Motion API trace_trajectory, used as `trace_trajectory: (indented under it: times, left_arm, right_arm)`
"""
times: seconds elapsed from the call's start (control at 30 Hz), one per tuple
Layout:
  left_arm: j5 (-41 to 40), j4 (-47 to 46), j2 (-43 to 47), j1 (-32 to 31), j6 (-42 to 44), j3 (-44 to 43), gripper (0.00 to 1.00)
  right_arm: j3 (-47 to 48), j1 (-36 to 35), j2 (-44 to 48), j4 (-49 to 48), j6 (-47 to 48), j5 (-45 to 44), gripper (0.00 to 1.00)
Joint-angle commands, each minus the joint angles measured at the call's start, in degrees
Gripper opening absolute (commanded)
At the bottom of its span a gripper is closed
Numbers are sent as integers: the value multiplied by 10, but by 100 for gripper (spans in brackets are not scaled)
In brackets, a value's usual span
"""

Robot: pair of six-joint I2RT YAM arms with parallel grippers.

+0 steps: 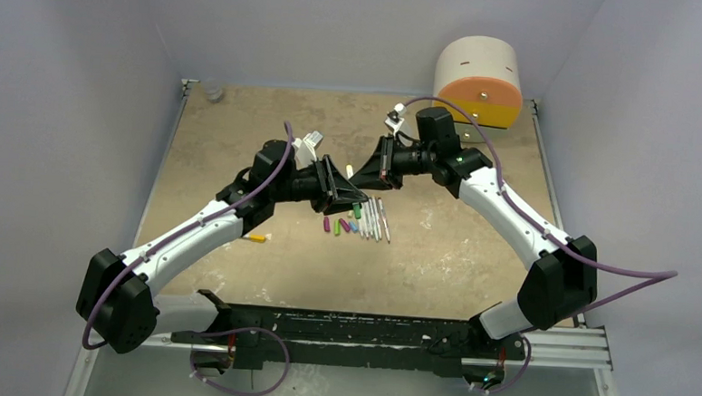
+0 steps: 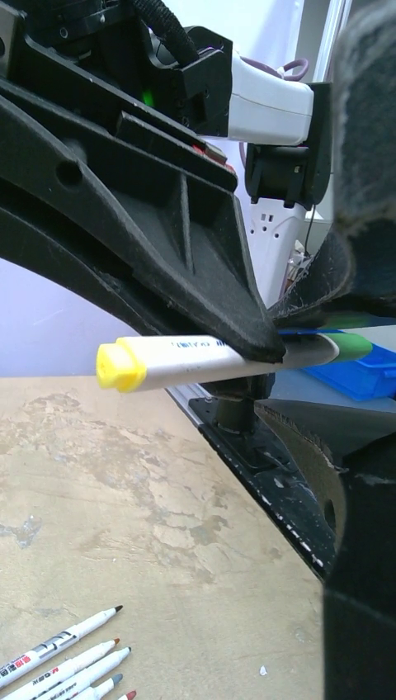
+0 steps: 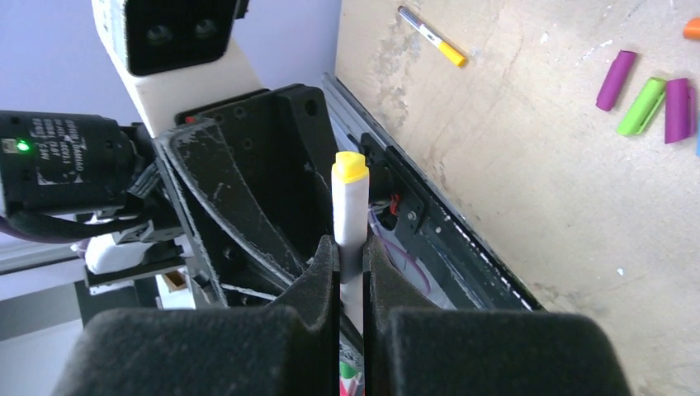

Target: Open the pen caps

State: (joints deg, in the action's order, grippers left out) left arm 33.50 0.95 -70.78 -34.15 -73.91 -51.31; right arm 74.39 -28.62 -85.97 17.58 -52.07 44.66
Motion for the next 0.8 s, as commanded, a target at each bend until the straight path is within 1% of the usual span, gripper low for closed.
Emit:
trace_trajectory:
  times: [0.0, 0.2, 0.23, 0.33, 0.5, 0.6, 0.77]
  left_arm:
    - [5, -26, 14, 2, 9, -17, 32]
    - [1, -26, 25, 2, 7, -11, 30]
    - [0, -27, 27, 1, 6, -10, 28]
    - [0, -31, 34, 1, 3, -4, 19]
    - [0, -48, 46, 0, -11, 11, 14]
    - [1, -45, 49, -1, -12, 14, 14]
    - [-1, -31, 54, -3, -10, 15, 21]
  right_arm:
    - [9, -1, 4, -47, -44, 14, 0]
    - [-1, -1, 5, -72, -69, 4, 0]
    - [-2, -1, 5, -72, -70, 2, 0]
    - [-8, 0, 8, -78, -77, -3, 0]
    - [-15, 3, 12, -88, -87, -9, 0]
    - [-15, 8, 13, -90, -90, -13, 0]
    - [-10, 14, 12, -98, -95, -17, 0]
